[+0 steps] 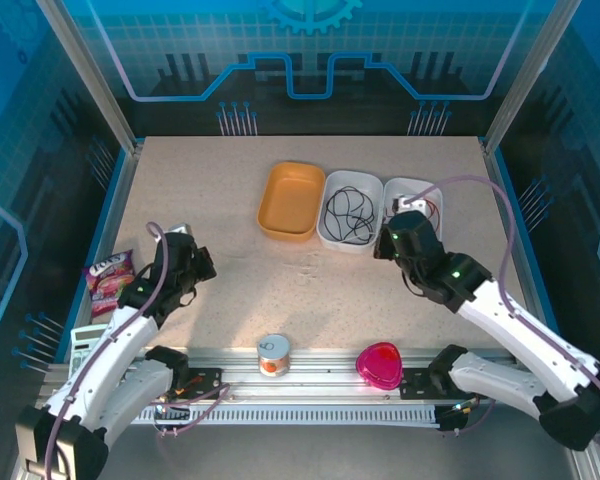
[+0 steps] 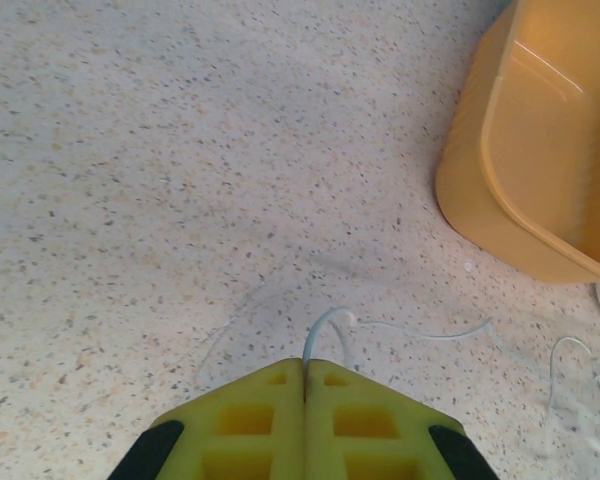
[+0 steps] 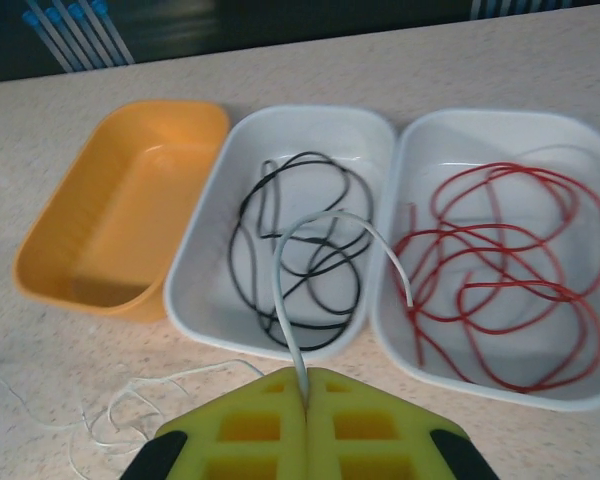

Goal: Untangle the cables

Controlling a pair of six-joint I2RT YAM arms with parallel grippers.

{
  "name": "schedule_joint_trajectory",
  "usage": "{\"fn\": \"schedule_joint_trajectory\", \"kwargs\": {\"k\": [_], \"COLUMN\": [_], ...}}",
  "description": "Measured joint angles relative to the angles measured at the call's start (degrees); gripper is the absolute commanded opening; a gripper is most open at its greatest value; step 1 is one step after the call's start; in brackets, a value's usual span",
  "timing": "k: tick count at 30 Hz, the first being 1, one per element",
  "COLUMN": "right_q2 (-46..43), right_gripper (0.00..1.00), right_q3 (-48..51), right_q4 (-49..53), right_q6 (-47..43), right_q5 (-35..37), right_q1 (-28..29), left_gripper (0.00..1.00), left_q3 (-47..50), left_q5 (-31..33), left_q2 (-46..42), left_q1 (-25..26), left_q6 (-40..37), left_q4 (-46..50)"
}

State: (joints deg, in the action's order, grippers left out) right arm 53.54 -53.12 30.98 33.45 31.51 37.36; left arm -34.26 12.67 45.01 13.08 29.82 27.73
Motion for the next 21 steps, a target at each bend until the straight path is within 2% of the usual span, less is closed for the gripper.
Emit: {"fn": "schedule_joint_trajectory", "kwargs": {"k": [7, 17, 21], "right_q2": [-4.6, -4.5, -4.0], "right_gripper": [0.0, 0.0, 0.0], "right_q3": [0.9, -1.6, -2.7], "right_q4": [3.7, 7.2, 7.2], "right_q6": [0.0, -1.8, -2.6], "right_q5": [0.5, 0.0, -3.0], "right_q1": [-3.3, -3.3, -3.3], "left_gripper": [0.0, 0.0, 0.0], "left_q3": [0.0, -1.9, -3.8], "left_q5": [1.3, 3.0, 2.1], "left_q2": [-1.7, -2.1, -4.0], "left_q1": [-1.8, -3.1, -3.1], "left_q6": [-0.4, -3.3, -5.0], "left_q4": [2.1, 4.5, 5.1]}}
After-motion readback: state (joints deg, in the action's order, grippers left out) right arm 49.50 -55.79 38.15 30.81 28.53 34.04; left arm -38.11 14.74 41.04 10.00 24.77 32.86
